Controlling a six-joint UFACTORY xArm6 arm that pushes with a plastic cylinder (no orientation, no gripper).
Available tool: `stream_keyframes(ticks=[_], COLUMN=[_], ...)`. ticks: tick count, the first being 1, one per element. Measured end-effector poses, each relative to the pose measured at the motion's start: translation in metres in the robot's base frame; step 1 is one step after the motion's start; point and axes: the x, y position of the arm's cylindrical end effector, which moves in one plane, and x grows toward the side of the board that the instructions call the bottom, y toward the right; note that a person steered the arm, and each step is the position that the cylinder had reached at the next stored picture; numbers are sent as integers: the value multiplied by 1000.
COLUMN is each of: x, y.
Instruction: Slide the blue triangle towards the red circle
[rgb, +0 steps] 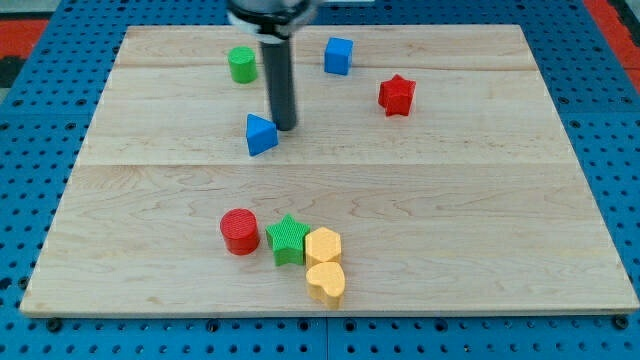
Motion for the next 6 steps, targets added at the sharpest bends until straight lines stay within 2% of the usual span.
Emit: stream_keyframes(ticks=[1, 2, 3, 4, 6], x=[19, -5, -9, 13, 28], y=[22, 18, -18, -55, -78])
